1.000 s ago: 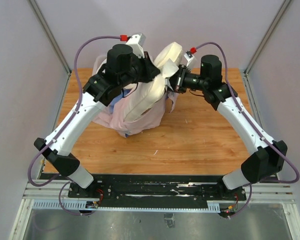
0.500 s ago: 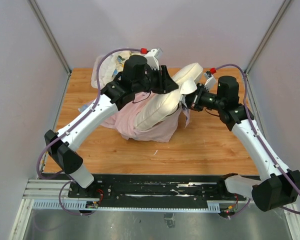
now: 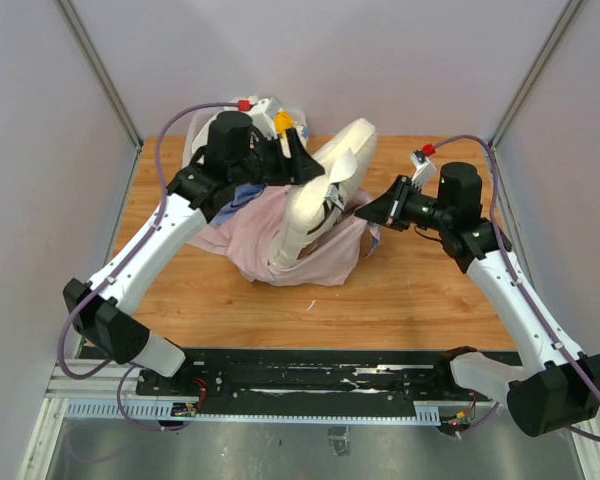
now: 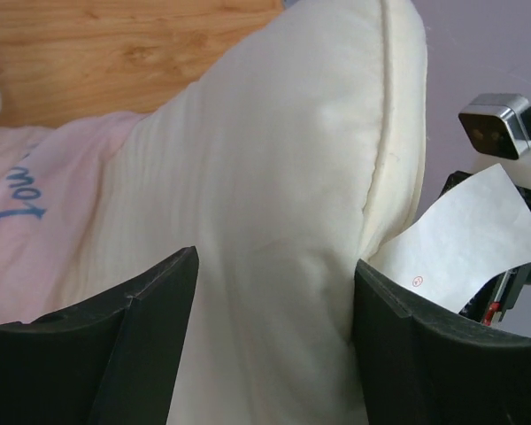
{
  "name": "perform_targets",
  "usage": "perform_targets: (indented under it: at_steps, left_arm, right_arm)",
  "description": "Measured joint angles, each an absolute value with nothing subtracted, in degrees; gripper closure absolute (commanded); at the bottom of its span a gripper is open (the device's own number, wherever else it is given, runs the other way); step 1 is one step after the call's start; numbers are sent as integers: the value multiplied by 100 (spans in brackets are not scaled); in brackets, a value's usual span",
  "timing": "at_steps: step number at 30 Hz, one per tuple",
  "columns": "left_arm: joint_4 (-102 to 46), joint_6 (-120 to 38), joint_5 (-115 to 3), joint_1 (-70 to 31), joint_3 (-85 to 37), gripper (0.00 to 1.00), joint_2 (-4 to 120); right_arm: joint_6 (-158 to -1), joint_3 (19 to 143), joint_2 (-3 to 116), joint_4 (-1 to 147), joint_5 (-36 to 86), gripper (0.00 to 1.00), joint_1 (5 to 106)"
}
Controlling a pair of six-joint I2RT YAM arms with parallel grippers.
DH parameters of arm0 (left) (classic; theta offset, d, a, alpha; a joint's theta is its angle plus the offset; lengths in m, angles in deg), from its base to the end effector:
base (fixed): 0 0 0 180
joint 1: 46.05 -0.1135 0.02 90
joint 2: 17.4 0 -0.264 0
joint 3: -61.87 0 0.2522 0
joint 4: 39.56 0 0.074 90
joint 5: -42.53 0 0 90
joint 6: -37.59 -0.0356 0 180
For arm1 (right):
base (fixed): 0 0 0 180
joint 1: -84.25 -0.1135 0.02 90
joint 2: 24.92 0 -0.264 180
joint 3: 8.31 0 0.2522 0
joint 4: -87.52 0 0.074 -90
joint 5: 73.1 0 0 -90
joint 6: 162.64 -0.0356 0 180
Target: Put the pillow into the pillowcase
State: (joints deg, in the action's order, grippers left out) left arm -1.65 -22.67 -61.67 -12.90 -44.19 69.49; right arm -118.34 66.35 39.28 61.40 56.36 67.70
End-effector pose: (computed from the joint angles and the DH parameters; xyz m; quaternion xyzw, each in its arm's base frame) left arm 0.2855 -0.1969 0.4251 0.0960 0.8041 -0.3873 0.4408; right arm 0.2340 0.0931 0.3696 -0.0086 0.7773 0.5243 0.3478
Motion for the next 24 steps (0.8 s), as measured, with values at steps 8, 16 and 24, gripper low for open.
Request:
perform_targets:
  at_steps: [8,16,24]
  left_arm:
    - [-334,-2261,-6685,-1904,-3855,20,6042]
    - [-694,-2164,-7485,-1896,-3811,11,6136]
    - [-821,-2103,-7902,-1928,-3811,9,6280]
  right_arm:
    - [-11737,6434,3830,6179,5656,99,6894]
    - [-11737,6434,3886,6280,5754,99,6894]
    - [-11733,6434,3941,6223,5761,99,6938]
